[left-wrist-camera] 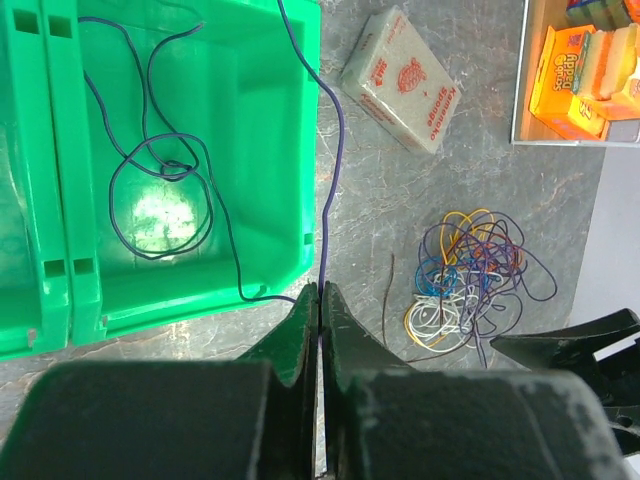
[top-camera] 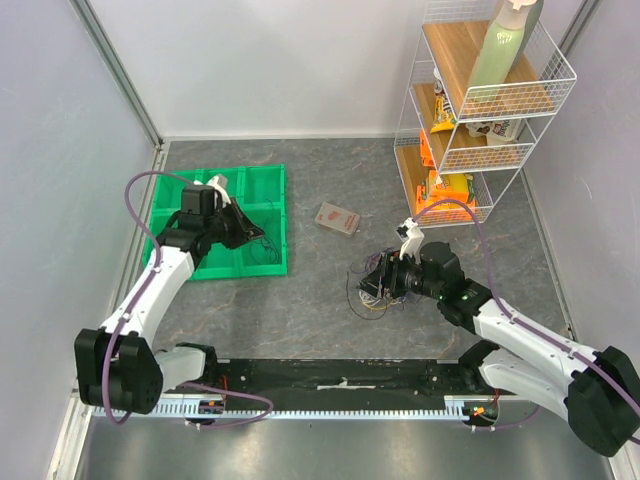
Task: Untangle the cables
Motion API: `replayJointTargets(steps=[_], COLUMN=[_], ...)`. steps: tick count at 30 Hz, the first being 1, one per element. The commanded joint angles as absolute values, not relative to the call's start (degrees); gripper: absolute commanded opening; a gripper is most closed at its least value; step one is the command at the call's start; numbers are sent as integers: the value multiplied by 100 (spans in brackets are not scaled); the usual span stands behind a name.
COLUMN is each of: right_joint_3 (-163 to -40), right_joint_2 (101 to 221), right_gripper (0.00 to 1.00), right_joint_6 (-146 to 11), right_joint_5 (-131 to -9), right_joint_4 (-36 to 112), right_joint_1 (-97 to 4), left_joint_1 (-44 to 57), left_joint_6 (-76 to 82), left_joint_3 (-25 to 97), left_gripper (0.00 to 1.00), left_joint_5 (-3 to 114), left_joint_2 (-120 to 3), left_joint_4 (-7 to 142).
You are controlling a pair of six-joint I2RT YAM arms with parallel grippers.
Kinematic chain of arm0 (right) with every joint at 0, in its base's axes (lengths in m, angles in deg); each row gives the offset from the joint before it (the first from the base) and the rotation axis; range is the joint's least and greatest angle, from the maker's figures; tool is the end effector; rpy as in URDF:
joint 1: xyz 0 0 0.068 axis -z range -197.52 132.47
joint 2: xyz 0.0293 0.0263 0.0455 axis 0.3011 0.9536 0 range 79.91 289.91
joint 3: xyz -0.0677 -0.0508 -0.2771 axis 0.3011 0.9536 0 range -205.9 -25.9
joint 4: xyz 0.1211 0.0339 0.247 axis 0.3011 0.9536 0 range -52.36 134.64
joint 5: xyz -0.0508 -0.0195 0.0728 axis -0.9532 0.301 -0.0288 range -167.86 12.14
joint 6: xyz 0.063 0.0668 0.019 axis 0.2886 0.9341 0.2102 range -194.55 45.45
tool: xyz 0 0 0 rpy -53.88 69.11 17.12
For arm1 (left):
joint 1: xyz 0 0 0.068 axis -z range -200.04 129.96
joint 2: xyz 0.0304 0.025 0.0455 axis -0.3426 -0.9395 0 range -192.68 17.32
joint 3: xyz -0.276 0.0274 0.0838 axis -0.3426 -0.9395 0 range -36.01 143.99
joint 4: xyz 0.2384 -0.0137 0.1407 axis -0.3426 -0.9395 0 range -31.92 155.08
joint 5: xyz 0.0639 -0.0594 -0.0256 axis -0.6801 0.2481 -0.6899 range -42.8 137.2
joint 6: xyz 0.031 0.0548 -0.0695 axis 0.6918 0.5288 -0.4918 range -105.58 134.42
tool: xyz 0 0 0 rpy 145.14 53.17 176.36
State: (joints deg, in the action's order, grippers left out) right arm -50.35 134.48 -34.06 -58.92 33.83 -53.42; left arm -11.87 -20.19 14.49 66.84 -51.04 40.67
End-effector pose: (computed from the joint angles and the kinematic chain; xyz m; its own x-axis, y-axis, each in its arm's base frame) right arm 0.1876 0.1695 0.1950 -0.7862 0.1892 -0.5883 -0.3679 0.6217 0.6915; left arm 0.2904 -0.0704 0.2487 -0.7638 -0.4308 -0.4807 -0.0653 0.7925 -0.6064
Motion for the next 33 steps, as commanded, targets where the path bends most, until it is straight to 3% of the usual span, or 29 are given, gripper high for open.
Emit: replayJointTargets(steps=[1,14,26,33], right_joint_3=[-5034,-4999,-5174,-5833], right_joint_2=[13387,13519,13318,13080], right_gripper=[71,71,71,71], right_joint_6=[-3439,-3404,-3465,-3843], right_joint_5=[-6002,-5949,-6308,-8179], right_joint_4=[3281,3140,3648,5713], right_joint_1=[-5374,-5382,-5391,-5382], left_joint_1=[-1195,-1186,-1266,-1239], left_joint_6=[-2003,-2311,-2048,-1942], left_joint_3=[1348,688,2410,2244], left_gripper=[2,2,3,68], left_joint_5=[6426,6566,6039,6241], left_joint_2=[-4703,-4403,-7021,-6726], left_joint_4=[3994,3862,3967,4239])
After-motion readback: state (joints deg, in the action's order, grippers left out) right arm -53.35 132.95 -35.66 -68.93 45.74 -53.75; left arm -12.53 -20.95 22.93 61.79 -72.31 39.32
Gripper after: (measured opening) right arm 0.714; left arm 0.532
